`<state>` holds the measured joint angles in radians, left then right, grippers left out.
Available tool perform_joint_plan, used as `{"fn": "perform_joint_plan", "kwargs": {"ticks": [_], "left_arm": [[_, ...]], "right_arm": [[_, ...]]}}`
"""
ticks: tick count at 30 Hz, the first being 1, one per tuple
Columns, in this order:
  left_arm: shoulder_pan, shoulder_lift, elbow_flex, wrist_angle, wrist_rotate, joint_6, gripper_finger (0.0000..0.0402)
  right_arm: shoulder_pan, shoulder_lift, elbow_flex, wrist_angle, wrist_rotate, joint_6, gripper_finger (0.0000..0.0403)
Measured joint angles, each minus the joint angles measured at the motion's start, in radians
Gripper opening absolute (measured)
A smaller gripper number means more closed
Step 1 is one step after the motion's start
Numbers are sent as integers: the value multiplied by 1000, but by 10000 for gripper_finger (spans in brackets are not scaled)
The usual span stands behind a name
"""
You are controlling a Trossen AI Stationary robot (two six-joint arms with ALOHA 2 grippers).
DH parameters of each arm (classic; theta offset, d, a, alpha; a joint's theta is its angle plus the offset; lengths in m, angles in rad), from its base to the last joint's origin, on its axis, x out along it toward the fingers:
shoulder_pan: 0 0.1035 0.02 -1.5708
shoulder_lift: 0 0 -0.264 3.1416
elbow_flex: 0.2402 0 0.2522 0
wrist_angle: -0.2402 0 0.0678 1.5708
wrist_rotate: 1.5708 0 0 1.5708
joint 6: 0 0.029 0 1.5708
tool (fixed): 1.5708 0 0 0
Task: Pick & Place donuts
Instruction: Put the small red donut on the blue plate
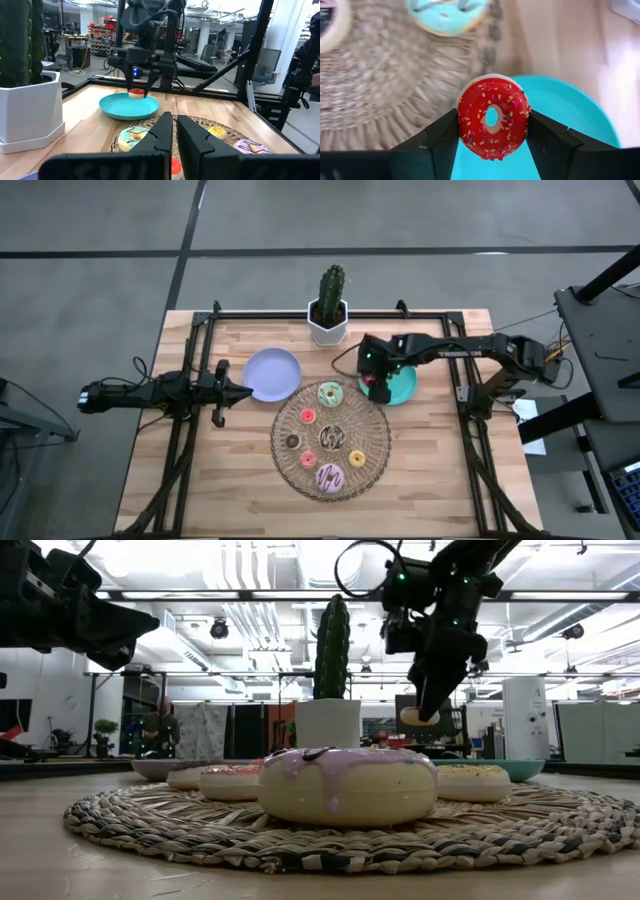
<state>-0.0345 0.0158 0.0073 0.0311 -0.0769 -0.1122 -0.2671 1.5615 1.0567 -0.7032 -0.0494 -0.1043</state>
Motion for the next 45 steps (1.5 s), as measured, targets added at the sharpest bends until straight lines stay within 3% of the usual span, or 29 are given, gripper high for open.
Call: {"fn": "perform_joint_plan", "kwargs": {"ticks": [19, 45], "left_arm": [[0, 0, 0, -1, 0, 0, 0], [0, 0, 0, -1, 1, 0, 0]], "right_arm": [[-256, -41, -93, -3, 0, 50, 203], [-336, 0, -169, 3, 52, 73, 203]]}}
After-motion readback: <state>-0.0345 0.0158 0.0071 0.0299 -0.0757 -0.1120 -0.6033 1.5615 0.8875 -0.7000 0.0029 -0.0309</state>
